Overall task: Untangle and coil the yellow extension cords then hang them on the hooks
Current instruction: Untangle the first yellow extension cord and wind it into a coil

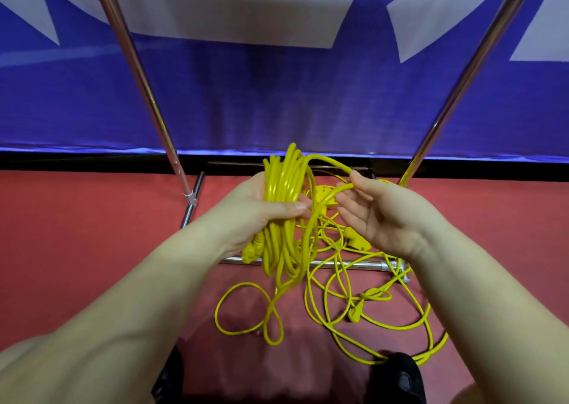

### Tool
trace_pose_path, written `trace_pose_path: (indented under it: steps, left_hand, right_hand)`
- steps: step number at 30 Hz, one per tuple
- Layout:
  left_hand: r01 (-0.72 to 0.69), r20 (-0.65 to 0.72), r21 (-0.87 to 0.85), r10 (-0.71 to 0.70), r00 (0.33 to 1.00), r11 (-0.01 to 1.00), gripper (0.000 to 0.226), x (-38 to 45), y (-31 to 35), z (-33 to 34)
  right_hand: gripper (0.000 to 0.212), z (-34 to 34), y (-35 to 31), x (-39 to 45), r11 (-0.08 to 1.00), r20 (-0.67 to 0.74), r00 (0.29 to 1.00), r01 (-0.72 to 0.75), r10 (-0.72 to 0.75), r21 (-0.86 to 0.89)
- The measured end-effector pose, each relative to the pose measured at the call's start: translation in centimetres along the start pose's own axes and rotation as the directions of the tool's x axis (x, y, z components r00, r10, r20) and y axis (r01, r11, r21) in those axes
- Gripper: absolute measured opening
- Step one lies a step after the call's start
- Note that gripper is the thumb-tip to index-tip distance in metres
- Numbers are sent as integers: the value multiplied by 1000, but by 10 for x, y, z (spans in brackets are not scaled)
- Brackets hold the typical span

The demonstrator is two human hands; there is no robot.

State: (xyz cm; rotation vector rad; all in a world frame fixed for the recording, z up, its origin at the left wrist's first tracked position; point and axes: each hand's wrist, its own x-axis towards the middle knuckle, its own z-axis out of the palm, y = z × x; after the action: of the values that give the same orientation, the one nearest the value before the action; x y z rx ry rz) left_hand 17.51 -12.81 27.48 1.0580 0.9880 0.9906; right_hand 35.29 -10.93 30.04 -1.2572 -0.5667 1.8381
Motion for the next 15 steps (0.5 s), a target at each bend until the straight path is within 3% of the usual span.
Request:
trace_pose_path:
  steps: [3,7,10,11,13,15]
  left_hand:
    - [10,68,17,-11,998,1000,42,0,1,7]
    - [16,85,68,-21,996,998,21,-1,3,13]
    - [1,20,16,-1,1000,1000,19,1,3,16]
    - [-3,-21,-19,3,1000,1000,19,2,3,16]
    - [-20,-114,-105,8,993,994,18,5,4,14]
    - [-30,-200,-172,-5,980,985,14,7,6,11]
  right_hand:
    - [24,2,0,0,989,-1,999,-37,38,141]
    - [26,2,0,-1,954,11,998,-55,54,294]
    - [22,2,-1,-1,960,57,998,17,-35,280]
    - [21,2,0,-1,980,72,994,65,-80,187]
    - [22,1,6,-2,940,104,978,203,-181,-276]
    - [20,-2,19,-3,613,219,940,336,-260,-715]
